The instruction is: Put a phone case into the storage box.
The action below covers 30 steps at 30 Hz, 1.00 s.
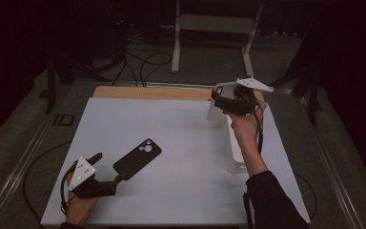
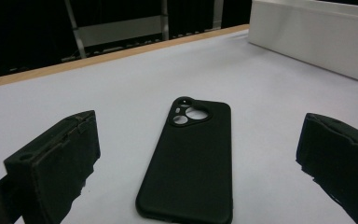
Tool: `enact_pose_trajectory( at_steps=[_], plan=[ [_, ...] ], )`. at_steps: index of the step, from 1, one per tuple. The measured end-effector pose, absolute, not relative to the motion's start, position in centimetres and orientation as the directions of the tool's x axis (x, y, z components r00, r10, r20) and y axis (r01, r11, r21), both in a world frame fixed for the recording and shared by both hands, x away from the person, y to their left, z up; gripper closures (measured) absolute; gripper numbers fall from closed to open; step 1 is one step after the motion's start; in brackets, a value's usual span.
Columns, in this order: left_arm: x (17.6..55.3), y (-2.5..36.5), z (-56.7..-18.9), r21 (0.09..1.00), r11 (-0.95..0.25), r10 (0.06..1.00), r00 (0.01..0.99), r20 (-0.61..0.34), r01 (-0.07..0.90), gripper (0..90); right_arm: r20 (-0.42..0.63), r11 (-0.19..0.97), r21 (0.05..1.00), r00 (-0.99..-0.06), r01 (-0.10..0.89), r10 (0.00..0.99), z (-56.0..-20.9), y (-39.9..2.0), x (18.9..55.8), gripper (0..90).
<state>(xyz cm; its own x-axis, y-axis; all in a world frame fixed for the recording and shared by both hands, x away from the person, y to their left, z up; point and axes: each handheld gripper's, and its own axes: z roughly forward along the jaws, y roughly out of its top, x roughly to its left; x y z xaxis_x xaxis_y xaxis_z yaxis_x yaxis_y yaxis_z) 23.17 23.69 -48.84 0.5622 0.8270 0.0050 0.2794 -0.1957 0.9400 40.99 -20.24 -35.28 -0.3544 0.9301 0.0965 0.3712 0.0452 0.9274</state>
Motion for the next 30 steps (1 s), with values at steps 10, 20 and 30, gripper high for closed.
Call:
enact_pose_trajectory(
  at_steps=[10, 20, 30],
  plan=[
    [23.2, 23.7, -48.8, 0.940, -0.197, 0.827, 0.562, 0.006, 0.280, 0.0, 0.078, 0.053, 0.924, -0.323, 0.378, 0.943, -35.3, -20.9, 41.8, 16.7],
    [23.2, 23.6, -48.9, 0.939, -0.200, 0.827, 0.562, 0.009, 0.279, 0.0, 0.071, 0.047, 0.920, -0.282, 0.390, 0.957, -35.4, -21.9, 42.8, 16.7],
    [23.2, 23.7, -48.9, 0.940, -0.198, 0.829, 0.559, 0.009, 0.279, 0.0, 0.062, 0.043, 0.918, -0.248, 0.395, 0.967, -35.7, -22.9, 43.5, 16.7]
  ],
)
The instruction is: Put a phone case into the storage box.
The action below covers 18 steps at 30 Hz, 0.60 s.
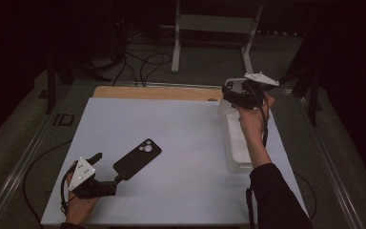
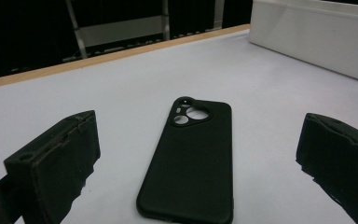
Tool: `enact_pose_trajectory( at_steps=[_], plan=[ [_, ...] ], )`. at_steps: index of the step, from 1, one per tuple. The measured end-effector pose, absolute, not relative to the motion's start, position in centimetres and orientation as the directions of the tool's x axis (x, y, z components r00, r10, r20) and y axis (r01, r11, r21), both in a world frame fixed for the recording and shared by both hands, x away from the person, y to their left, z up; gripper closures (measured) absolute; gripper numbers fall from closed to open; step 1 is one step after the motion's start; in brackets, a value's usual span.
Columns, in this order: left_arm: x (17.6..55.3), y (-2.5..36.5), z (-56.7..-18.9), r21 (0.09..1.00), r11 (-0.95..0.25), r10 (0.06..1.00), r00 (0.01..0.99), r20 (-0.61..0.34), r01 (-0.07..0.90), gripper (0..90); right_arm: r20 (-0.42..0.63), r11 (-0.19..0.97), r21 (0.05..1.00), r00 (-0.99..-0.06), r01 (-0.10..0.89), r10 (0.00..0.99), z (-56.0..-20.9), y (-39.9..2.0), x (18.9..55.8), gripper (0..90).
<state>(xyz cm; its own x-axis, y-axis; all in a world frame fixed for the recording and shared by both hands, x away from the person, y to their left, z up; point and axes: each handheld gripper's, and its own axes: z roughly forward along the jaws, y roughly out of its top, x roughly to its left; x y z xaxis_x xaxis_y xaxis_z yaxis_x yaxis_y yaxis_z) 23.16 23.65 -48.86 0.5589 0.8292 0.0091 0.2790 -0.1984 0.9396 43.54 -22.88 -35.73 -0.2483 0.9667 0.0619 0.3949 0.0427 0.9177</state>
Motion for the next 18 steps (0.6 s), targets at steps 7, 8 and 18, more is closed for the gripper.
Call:
enact_pose_trajectory(
  at_steps=[7, 8, 18],
  plan=[
    [23.2, 23.6, -48.9, 0.939, -0.198, 0.829, 0.559, 0.009, 0.280, 0.0, 0.043, 0.050, 0.917, -0.222, 0.395, 0.974, -35.8, -23.5, 43.9, 16.7],
    [23.2, 23.6, -48.9, 0.940, -0.198, 0.830, 0.558, 0.009, 0.280, 0.0, 0.040, 0.051, 0.916, -0.218, 0.398, 0.975, -35.8, -23.6, 44.0, 16.7],
    [23.1, 23.7, -48.9, 0.940, -0.196, 0.832, 0.555, 0.008, 0.280, 0.0, 0.017, 0.056, 0.913, -0.176, 0.405, 0.984, -36.1, -24.2, 44.7, 16.6]
  ],
)
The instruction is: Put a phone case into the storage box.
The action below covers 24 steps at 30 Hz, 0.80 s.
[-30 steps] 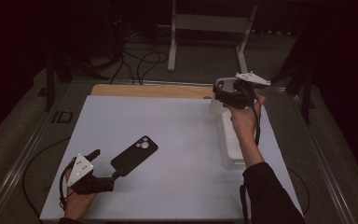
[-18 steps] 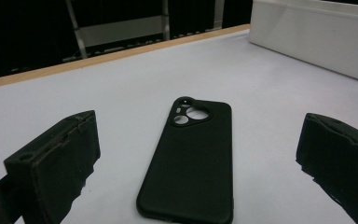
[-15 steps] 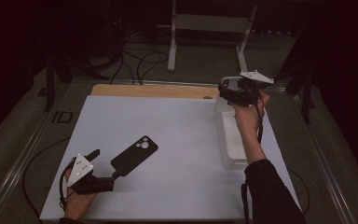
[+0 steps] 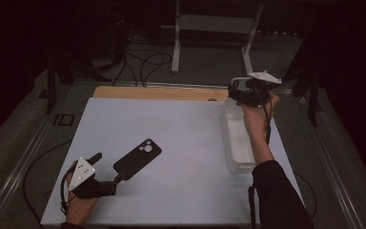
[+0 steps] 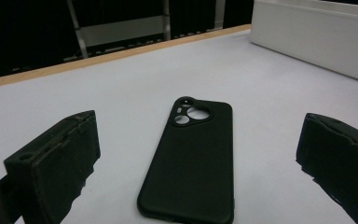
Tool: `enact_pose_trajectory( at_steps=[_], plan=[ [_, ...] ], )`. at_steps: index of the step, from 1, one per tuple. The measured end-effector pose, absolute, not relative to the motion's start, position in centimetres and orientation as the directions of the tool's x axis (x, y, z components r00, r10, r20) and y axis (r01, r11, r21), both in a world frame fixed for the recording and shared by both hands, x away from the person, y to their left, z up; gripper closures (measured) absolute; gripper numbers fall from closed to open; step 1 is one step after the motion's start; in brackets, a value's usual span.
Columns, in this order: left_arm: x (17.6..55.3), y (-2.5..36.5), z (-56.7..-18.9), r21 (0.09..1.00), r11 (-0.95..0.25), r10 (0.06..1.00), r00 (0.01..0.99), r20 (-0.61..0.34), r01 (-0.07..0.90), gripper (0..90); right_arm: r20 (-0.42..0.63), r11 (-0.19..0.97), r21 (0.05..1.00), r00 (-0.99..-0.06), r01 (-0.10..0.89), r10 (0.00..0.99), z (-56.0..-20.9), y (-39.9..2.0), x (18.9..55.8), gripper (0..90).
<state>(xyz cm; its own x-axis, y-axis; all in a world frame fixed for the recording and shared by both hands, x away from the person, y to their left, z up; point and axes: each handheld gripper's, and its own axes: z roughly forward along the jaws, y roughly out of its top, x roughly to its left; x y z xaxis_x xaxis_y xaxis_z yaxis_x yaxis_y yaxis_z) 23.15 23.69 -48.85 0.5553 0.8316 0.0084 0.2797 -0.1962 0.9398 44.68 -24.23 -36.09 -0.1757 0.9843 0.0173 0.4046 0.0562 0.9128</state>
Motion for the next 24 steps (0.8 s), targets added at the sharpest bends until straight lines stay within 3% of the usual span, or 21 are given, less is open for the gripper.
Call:
enact_pose_trajectory(
  at_steps=[24],
  plan=[
    [23.1, 23.9, -48.8, 0.942, -0.185, 0.835, 0.551, 0.001, 0.279, 0.0, 0.015, 0.034, 0.878, -0.098, 0.478, 0.995, -39.4, -24.8, 47.6, 16.6]
  ],
)
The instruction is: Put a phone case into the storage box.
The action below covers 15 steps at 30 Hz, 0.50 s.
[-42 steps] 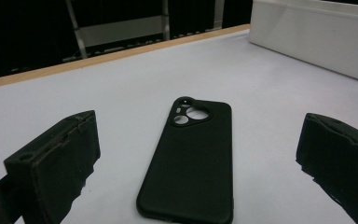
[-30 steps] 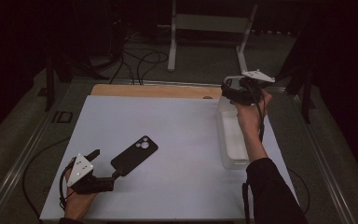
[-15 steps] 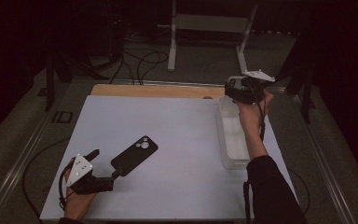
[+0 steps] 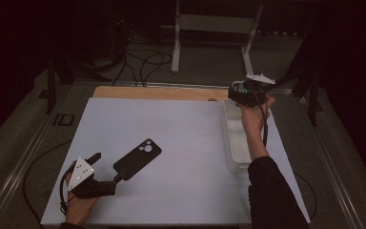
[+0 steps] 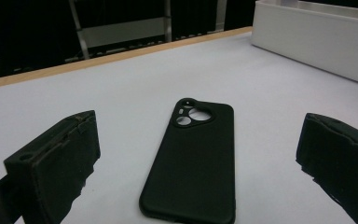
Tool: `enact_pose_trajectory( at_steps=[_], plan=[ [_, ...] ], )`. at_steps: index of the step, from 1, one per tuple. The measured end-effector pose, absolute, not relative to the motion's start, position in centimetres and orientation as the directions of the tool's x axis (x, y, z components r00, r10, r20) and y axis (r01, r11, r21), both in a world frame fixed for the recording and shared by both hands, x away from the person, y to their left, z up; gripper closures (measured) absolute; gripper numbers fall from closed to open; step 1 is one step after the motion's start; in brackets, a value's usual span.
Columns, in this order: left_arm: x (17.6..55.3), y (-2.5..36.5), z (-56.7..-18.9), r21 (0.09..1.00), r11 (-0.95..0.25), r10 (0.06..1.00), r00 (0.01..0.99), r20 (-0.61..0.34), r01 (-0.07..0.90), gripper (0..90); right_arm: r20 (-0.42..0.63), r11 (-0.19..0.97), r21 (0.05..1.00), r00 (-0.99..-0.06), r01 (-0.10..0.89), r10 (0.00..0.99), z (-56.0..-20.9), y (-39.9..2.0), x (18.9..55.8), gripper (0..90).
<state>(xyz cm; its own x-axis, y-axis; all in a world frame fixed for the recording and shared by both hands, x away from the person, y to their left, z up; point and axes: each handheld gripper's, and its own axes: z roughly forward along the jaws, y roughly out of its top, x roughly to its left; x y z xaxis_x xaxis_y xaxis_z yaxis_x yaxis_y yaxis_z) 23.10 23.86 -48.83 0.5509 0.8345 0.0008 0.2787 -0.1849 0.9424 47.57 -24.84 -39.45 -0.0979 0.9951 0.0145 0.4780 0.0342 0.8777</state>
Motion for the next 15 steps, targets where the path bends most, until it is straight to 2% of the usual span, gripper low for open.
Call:
enact_pose_trajectory(
  at_steps=[15],
  plan=[
    [23.1, 23.9, -48.8, 0.943, -0.184, 0.835, 0.550, 0.001, 0.277, 0.0, 0.016, 0.030, 0.843, -0.079, 0.538, 0.997, -42.2, -24.8, 48.9, 16.5]
  ],
)
